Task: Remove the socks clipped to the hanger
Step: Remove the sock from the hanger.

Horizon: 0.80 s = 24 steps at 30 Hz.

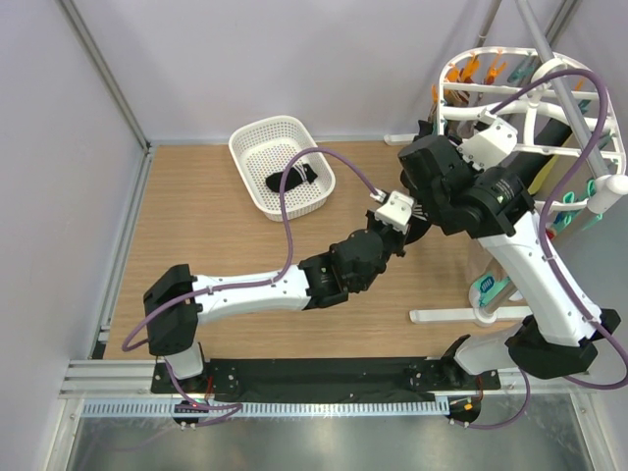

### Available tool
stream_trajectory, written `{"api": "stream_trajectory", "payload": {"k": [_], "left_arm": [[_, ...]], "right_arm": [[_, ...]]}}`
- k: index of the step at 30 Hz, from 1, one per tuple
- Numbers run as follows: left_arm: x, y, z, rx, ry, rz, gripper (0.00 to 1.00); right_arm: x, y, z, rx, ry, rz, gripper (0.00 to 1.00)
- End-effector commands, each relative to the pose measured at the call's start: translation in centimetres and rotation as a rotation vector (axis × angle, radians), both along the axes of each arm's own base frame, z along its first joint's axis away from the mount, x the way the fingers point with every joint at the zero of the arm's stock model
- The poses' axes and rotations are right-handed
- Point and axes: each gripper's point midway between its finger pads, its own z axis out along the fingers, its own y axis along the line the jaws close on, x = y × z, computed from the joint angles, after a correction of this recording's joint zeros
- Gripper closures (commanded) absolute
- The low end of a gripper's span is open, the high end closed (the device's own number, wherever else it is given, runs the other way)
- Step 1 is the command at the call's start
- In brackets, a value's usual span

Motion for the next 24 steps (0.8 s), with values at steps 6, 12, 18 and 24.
{"api": "stream_trajectory", "payload": {"k": [6,12,18,24], "left_arm": [[-0.4,0.5,2.5,-0.075,-0.034,0.025,1.00],[-0.5,0.5,2.6,-0.070,-0.041,0.027,1.00],[-0.5,0.8,2.8,-0.077,-0.043,0.040,1.00],[-0.6,0.7,2.6,-0.076,-0.044,0.037,1.00]], "right_arm": [[-2.5,-3.8,-1.6,-0.175,0.107,-0.075,0.51],[-2.0,-3.2,-2.2,-0.188,0.117,-0.061,0.49],[-2.2,-3.6,-2.8,-0.206,0.131,-0.079,0.48],[-2.1,-3.9,-2.7,-0.210,0.109,-0.090,0.49]]}}
